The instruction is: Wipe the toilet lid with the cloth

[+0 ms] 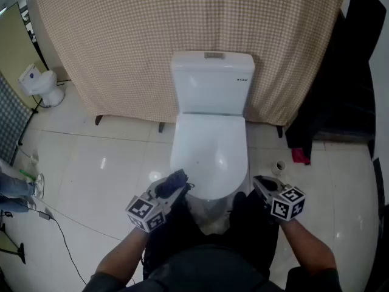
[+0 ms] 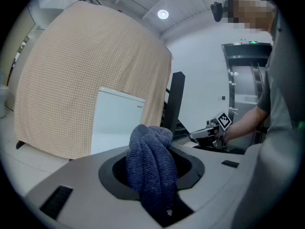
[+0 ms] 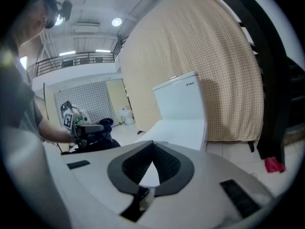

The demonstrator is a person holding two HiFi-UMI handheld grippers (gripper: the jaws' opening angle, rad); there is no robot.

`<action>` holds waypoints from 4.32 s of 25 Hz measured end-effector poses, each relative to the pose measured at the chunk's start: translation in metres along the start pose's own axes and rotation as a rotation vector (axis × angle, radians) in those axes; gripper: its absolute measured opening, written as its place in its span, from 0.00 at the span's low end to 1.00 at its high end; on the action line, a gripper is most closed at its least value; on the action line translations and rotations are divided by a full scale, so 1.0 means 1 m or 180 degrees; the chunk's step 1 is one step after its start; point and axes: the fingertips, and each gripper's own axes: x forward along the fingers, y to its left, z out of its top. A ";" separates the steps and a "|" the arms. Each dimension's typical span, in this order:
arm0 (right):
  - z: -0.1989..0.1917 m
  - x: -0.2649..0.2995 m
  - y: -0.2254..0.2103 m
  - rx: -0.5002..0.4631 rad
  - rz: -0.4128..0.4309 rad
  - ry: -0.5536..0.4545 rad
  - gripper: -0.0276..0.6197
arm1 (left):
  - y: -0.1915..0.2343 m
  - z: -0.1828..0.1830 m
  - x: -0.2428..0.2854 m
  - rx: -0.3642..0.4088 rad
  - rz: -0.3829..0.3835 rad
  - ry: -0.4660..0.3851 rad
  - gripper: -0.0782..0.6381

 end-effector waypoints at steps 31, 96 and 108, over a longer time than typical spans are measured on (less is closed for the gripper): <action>0.137 -0.045 0.037 0.0016 0.0130 -0.0928 0.05 | -0.038 0.122 -0.006 0.0156 0.0102 -0.0703 0.29; 0.039 0.096 0.008 -0.0226 -0.0259 -0.0067 0.05 | 0.024 -0.005 0.116 0.0906 0.0269 0.0374 0.29; 0.014 0.125 0.001 -0.0215 -0.0241 0.0142 0.05 | 0.041 -0.038 0.128 0.0850 0.0345 0.0579 0.29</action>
